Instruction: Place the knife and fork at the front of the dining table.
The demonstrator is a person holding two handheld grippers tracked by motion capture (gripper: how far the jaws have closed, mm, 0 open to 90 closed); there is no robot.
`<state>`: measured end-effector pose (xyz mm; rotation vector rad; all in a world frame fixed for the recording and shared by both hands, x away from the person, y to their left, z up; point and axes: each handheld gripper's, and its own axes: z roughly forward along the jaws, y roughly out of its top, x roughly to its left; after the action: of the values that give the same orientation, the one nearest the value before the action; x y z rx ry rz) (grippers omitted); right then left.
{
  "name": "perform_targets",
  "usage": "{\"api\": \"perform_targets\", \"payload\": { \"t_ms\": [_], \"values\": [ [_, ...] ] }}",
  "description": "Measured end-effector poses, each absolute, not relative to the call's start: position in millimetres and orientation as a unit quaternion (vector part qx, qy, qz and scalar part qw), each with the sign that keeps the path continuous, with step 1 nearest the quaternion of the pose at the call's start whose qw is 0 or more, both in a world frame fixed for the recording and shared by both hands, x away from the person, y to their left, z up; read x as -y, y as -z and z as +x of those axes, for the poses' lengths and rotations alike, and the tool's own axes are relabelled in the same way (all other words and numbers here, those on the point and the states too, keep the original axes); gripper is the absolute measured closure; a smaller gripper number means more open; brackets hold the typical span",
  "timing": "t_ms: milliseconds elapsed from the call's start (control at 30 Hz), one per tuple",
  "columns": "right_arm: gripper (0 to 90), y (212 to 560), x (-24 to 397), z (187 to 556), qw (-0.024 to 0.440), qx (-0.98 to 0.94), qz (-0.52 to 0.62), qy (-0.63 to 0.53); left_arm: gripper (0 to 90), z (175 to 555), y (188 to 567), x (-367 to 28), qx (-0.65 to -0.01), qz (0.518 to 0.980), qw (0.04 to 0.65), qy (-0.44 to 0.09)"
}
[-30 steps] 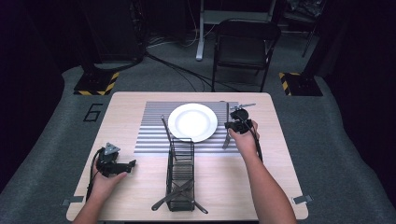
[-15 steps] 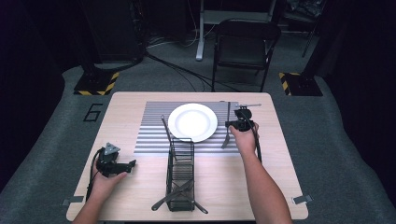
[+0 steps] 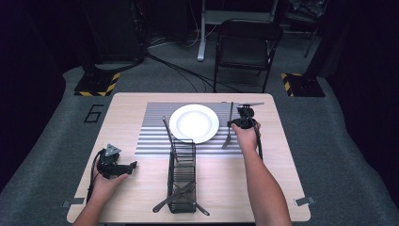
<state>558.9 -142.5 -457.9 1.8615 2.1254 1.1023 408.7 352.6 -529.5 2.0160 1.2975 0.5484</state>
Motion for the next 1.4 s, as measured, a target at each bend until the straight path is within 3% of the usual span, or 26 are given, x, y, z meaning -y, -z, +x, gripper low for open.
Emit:
{"api": "perform_targets", "payload": {
  "t_ms": [567, 1400],
  "values": [
    [86.9, 480, 143, 580, 0.032, -0.671, 0.652, -0.352, 6.4, 408, 529, -352, -0.496, 0.774, 0.335, -0.207],
    [86.7, 507, 138, 579, 0.029, -0.637, 0.690, -0.343, 6.4, 408, 530, -352, -0.492, 0.774, 0.338, -0.212]
  ]
}}
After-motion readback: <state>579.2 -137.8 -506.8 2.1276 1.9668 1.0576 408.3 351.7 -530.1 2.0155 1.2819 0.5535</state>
